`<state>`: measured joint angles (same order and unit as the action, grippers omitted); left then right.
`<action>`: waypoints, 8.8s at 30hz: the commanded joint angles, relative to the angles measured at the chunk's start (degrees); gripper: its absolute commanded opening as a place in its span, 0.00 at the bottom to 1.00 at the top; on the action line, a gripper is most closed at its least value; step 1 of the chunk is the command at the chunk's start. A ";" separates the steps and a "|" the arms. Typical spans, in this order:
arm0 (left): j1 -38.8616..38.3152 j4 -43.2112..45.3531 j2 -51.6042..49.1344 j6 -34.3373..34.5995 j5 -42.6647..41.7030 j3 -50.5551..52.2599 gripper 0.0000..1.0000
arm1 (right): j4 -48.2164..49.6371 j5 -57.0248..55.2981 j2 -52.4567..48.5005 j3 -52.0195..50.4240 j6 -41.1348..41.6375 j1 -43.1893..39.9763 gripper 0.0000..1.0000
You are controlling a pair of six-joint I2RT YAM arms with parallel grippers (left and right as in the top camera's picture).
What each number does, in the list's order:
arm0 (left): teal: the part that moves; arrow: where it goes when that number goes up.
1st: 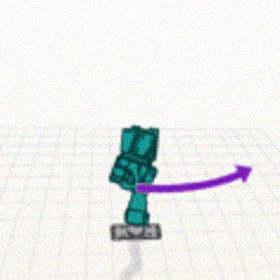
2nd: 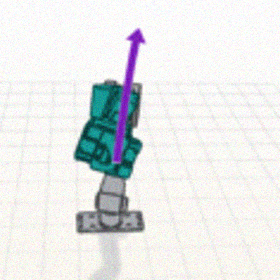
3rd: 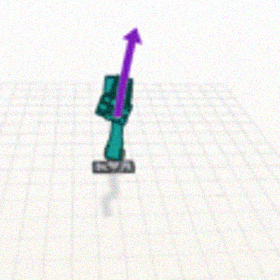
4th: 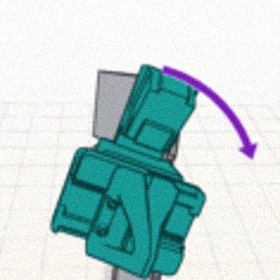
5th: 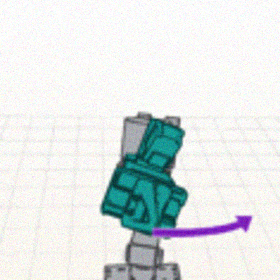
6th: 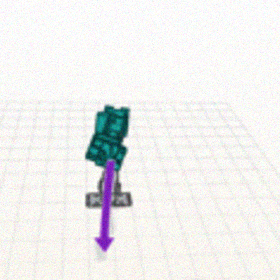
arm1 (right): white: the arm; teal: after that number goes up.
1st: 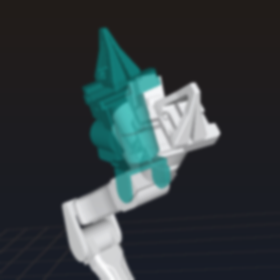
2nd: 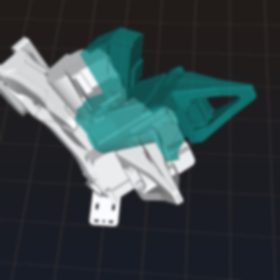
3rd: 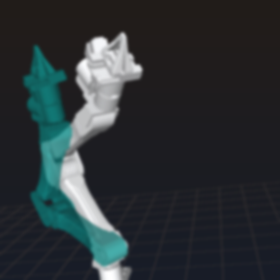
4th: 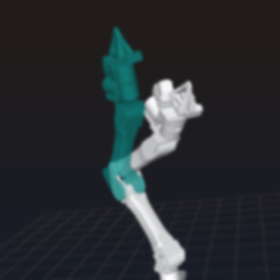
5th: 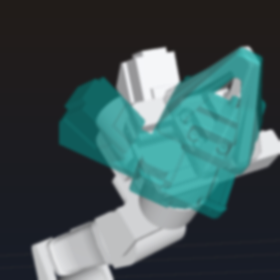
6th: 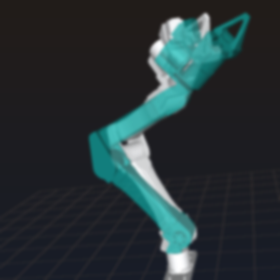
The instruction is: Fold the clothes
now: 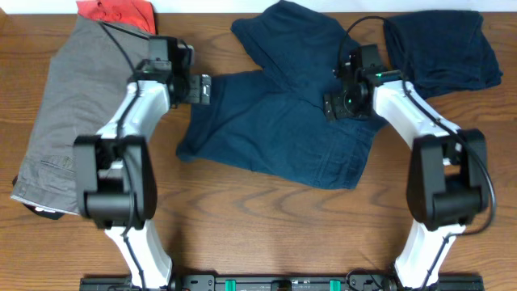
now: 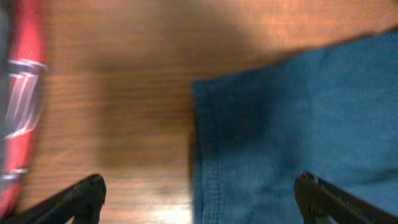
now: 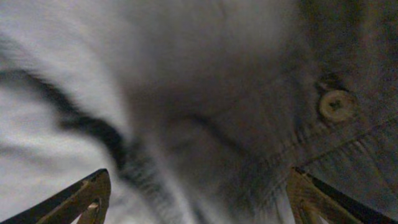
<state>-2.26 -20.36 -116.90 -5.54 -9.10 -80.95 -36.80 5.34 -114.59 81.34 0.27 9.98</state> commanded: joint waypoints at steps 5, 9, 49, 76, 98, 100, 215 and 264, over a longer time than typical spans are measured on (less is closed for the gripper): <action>-0.44 4.48 -4.59 -2.84 -2.27 0.48 0.98 | -2.43 1.05 9.99 1.46 -0.79 0.15 0.82; -0.46 5.53 -4.63 -2.84 -2.27 0.48 0.99 | -2.71 0.92 10.56 1.46 -0.76 0.15 0.79; 3.58 2.36 7.39 -1.53 16.41 -0.66 0.79 | -6.36 1.38 10.32 1.36 3.13 4.70 0.60; 3.58 -28.26 24.63 6.75 15.58 -0.66 0.98 | -14.36 8.39 10.27 -17.88 18.91 23.21 0.60; 3.28 -33.97 24.41 7.13 7.08 -0.39 0.98 | -28.30 -6.38 10.27 -20.92 15.13 -8.39 0.78; 2.89 -33.79 24.41 7.13 6.93 -0.24 0.98 | -28.11 -6.38 10.27 -19.69 13.55 -12.31 0.76; -3.43 -34.29 6.56 12.17 8.04 -13.46 0.99 | 28.52 -2.21 -18.18 6.93 7.30 1.62 0.53; -7.80 -20.68 20.98 18.32 8.24 17.99 0.97 | -23.96 -2.08 27.98 6.86 8.55 0.98 0.89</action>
<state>-10.24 -44.07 -96.07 12.21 -1.13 -65.95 -60.64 3.18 -86.46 88.40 7.33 11.33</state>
